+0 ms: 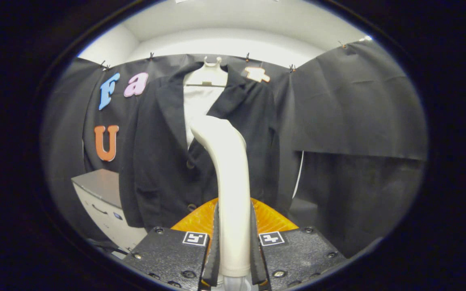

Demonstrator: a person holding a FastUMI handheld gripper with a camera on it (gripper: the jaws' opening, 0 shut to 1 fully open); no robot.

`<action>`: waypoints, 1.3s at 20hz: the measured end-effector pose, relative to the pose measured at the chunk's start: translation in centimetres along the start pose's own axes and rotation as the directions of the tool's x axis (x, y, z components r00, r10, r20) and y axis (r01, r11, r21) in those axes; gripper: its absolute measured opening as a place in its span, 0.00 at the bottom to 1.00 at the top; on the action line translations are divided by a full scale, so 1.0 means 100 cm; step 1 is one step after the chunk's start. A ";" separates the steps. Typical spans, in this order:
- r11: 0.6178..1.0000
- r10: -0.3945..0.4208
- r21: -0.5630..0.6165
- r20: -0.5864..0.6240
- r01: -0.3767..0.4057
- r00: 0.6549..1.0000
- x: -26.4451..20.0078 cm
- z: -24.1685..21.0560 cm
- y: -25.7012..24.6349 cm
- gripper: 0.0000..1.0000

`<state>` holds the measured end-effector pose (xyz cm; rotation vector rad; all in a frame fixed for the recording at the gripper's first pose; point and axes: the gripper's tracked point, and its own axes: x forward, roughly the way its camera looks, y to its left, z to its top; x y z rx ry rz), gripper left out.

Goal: Iron the clothes twice with a garment steamer, once on the left side and once on the right side.

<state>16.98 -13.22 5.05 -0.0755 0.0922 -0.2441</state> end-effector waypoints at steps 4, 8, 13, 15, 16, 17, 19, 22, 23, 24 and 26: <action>1.000 -0.018 -0.003 0.113 0.019 0.993 0.027 0.064 -0.009 0.33; 0.999 -0.028 -0.011 0.183 0.030 0.983 0.052 0.108 -0.017 0.33; 0.998 -0.064 -0.003 0.225 0.066 0.972 0.079 0.140 -0.026 0.33; 0.997 -0.076 -0.002 0.226 0.079 0.971 0.092 0.145 -0.028 0.33; 0.997 -0.078 -0.008 0.218 0.082 0.973 0.098 0.145 -0.027 0.33; 0.996 -0.078 -0.013 0.206 0.083 0.975 0.102 0.142 -0.025 0.33; 0.994 -0.090 -0.038 0.214 0.100 0.973 0.105 0.141 -0.025 0.33; 0.994 -0.091 -0.043 0.217 0.102 0.972 0.102 0.138 -0.022 0.33; 0.994 -0.091 -0.046 0.217 0.104 0.972 0.101 0.136 -0.023 0.33; 0.993 -0.090 -0.050 0.214 0.103 0.973 0.100 0.135 -0.023 0.33; 0.994 -0.086 -0.051 0.206 0.098 0.975 0.100 0.134 -0.023 0.33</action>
